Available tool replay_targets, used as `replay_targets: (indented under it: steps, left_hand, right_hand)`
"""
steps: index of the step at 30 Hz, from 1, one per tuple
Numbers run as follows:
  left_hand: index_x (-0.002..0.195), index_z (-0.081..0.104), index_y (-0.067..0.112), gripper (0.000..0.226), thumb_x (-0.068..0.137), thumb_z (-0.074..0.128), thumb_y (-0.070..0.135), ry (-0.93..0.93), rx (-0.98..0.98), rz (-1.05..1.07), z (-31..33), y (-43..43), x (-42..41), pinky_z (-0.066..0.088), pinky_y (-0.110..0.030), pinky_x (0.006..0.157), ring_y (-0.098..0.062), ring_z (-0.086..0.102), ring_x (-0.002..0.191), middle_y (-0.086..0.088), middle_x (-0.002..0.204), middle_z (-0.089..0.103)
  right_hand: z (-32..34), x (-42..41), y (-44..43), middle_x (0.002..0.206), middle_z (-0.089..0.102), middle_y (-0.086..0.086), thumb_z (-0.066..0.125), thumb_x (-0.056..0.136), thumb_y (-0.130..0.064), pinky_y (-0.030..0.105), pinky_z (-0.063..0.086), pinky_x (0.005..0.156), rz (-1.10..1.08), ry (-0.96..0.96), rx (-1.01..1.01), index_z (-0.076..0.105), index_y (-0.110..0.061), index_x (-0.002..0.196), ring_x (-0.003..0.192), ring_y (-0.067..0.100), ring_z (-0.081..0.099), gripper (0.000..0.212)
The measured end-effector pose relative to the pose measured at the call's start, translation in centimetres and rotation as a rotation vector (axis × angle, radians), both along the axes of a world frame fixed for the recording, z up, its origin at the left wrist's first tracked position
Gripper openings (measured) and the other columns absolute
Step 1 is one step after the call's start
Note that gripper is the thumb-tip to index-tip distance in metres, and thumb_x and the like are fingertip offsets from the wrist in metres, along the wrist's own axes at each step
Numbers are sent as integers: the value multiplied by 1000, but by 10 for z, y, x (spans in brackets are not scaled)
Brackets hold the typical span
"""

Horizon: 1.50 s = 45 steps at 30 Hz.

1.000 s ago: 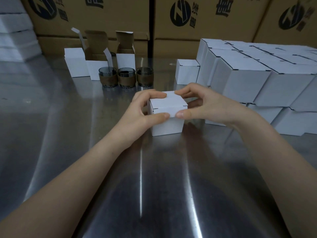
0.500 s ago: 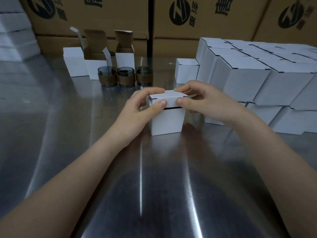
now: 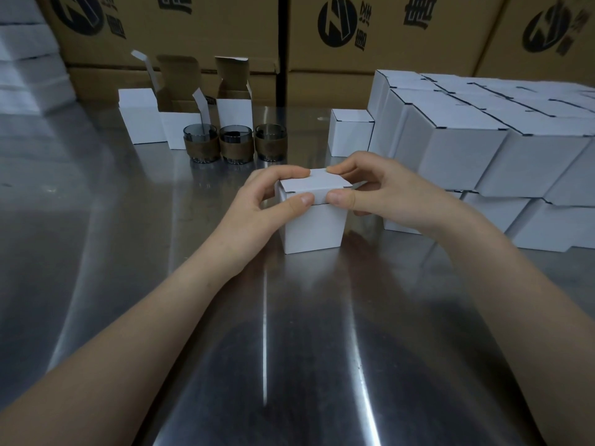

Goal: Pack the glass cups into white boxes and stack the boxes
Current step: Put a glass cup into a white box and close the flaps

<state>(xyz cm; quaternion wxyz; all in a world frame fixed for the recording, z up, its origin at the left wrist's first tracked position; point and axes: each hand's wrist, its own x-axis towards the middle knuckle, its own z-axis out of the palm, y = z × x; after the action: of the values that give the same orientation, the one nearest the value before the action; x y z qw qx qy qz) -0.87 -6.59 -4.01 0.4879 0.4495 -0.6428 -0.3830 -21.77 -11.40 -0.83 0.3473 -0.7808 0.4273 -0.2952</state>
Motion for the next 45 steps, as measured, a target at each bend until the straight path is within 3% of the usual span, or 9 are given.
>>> replay_targets:
  steps: [5, 8, 10, 16, 22, 32, 35, 40, 45]
  left_hand:
    - [119, 63, 25, 41, 81, 62, 39, -8, 8, -6, 2, 1, 1, 45, -44, 106, -21, 52, 123, -7, 131, 53]
    - [116, 65, 28, 37, 84, 56, 44, -10, 9, 5, 3, 2, 0, 41, -45, 110, -16, 51, 124, -3, 130, 53]
    - [113, 66, 28, 33, 85, 54, 42, 3, 16, 14, 4, 2, -2, 40, -45, 110, -16, 51, 123, -3, 130, 53]
    - [106, 66, 31, 27, 81, 57, 36, 17, 20, 27, 4, 1, -4, 41, -43, 109, -16, 50, 124, -2, 130, 51]
    - [109, 64, 31, 21, 95, 60, 16, -10, 32, 16, 3, 0, -3, 40, -24, 100, -7, 46, 123, 8, 123, 46]
    - [116, 63, 27, 29, 95, 52, 9, 12, 78, 20, 8, 4, -11, 36, -27, 110, -6, 42, 125, 6, 127, 41]
    - [128, 55, 30, 35, 94, 57, 20, -11, 60, 21, 4, 1, -9, 37, -35, 112, -10, 44, 127, 5, 133, 43]
    - [149, 27, 37, 73, 84, 59, 45, 3, 24, 25, -8, -6, -5, 33, -40, 117, -7, 36, 141, 8, 154, 36]
    - [156, 18, 32, 80, 89, 60, 50, -73, 2, 122, -15, -10, -2, 29, -39, 120, -4, 27, 146, 12, 160, 27]
  right_hand:
    - [3, -1, 2, 111, 65, -19, 59, 69, -73, 35, 57, 84, -12, 26, 44, 64, -46, 94, 92, -2, 64, 37]
    - [3, 0, 2, 114, 66, -13, 57, 88, -57, 40, 58, 86, -37, 2, 63, 65, -43, 86, 87, 0, 66, 16]
    - [2, 0, 2, 113, 66, -11, 59, 89, -51, 38, 59, 85, -45, 8, 71, 64, -42, 91, 87, 0, 66, 11]
    - [1, 1, 2, 96, 69, -16, 65, 85, -49, 40, 58, 86, -37, -5, 123, 62, -35, 107, 93, 2, 66, 26]
    - [2, 3, 5, 101, 71, -11, 69, 85, -42, 40, 58, 87, -54, -16, 149, 61, -36, 104, 93, 7, 67, 22]
    - [6, 8, 10, 106, 71, 0, 72, 85, -29, 44, 57, 89, -55, -69, 219, 64, -32, 109, 101, 19, 67, 25]
    - [6, 11, 11, 115, 64, -3, 74, 83, -24, 43, 51, 98, -101, -54, 53, 67, -32, 106, 112, 17, 60, 25]
    - [0, 27, 22, 116, 58, 0, 68, 84, -13, 30, 40, 99, -137, 76, -524, 73, -18, 104, 116, 17, 54, 21]
    - [-14, 45, 28, 110, 64, -2, 64, 84, -16, 36, 32, 90, -87, 311, -701, 69, -18, 108, 110, 22, 56, 25]
